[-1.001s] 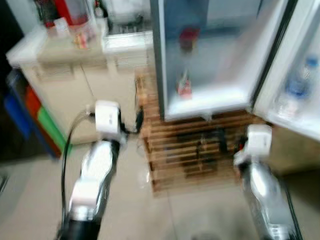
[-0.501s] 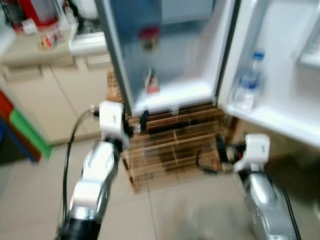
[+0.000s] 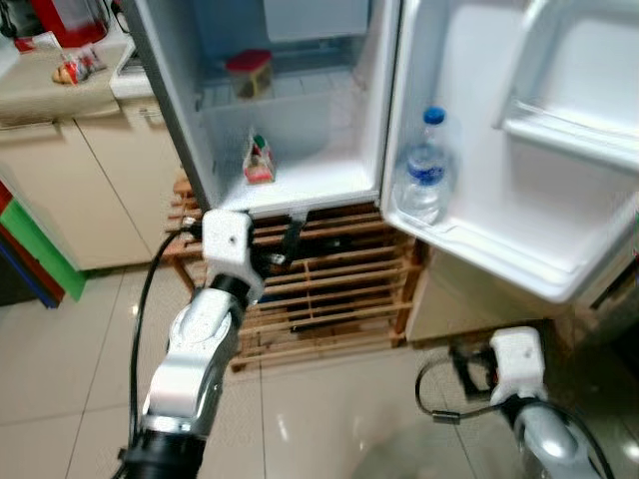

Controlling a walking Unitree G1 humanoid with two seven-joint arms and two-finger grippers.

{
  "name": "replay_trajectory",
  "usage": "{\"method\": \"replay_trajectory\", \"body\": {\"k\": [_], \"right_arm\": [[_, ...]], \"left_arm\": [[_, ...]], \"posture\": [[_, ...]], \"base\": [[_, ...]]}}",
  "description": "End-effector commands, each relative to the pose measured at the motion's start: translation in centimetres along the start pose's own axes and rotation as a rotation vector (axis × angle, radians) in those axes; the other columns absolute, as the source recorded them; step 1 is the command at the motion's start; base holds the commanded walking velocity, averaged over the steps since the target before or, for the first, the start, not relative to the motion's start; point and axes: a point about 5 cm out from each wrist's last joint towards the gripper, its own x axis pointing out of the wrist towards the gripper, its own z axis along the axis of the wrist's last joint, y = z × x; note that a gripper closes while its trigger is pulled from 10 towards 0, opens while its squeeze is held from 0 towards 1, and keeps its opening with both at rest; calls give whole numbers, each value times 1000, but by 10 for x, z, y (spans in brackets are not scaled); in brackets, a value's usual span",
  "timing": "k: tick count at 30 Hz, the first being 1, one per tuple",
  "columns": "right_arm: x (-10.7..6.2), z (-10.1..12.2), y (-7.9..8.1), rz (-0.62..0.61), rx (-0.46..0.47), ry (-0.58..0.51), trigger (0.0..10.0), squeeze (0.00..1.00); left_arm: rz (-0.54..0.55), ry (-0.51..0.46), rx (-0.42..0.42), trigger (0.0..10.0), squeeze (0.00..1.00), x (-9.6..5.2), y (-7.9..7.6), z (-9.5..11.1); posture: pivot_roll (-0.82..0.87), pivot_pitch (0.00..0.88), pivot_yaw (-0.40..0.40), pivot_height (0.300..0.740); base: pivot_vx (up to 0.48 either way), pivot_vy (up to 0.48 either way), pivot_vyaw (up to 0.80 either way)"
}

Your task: Restocking fridge

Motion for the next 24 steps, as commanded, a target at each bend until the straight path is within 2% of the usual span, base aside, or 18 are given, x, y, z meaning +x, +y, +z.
{"method": "replay_trajectory", "body": {"k": [1, 3, 6, 7, 10, 11, 12, 13, 14, 16, 17, 20, 23, 24], "right_arm": [[-3, -20, -24, -133, 1, 93, 10000, 0], [-5, -27, -49, -281, 3, 150, 10000, 0], [-10, -21, -92, -528, -29, 155, 10000, 0], [-12, -16, -106, -601, -27, 144, 10000, 0], [-13, -11, -115, -652, -22, 135, 10000, 0], [-15, -2, -126, -719, -25, 109, 10000, 0], [-15, 15, -137, -782, -40, 45, 10000, 0], [-14, 36, -143, -816, -53, -38, 10000, 0], [-14, 36, -143, -816, -53, -38, 10000, 0], [-10, 68, -149, -843, -66, -160, 10000, 0], [-10, 68, -149, -843, -66, -160, 10000, 0], [-2, 106, -148, -828, -82, -272, 10000, 0], [0, 117, -148, -832, -84, -300, 10000, 0], [4, 141, -149, -847, -80, -343, 10000, 0]], "left_arm": [[35, 113, 34, 10000, 0, 1, 12, -19], [63, 245, 82, 10000, 0, 2, 26, -40], [73, 546, 165, 10000, 0, -10, 46, -85], [75, 608, 144, 10000, 0, -15, 50, -96], [78, 647, 126, 10000, 0, -19, 53, -103], [70, 704, 93, 10000, 0, -25, 56, -112], [59, 770, 45, 10000, 0, -33, 57, -124], [36, 823, 33, 10000, 0, -41, 55, -134], [36, 823, 33, 10000, 0, -41, 55, -134], [-7, 894, 47, 10000, 0, -51, 51, -147], [-7, 894, 47, 10000, 0, -51, 51, -147], [-57, 930, 112, 10000, 0, -55, 47, -154], [-61, 928, 125, 10000, 0, -53, 47, -154], [-66, 923, 139, 10000, 0, -50, 48, -153]], "posture": [[-148, 0, 113, 740], [-151, 0, 119, 740], [-157, 0, 124, 740], [-162, 0, 128, 740], [-164, 0, 129, 740], [-171, 0, 131, 740], [-171, 0, 131, 740], [-171, 0, 131, 740], [-171, 0, 131, 740], [-182, 0, 133, 740], [-182, 0, 133, 740], [-178, 0, 132, 740], [-178, 0, 132, 740], [-170, 0, 134, 740]], "base": [[0, 0, 0], [0, 0, 0], [0, 0, 0], [0, 0, 0], [0, 0, 0], [0, 0, 0], [0, 0, 0], [0, 0, 0], [0, 0, 0], [0, 0, 0], [0, 0, 0], [0, 0, 0], [0, 0, 0], [0, 0, 0]]}}
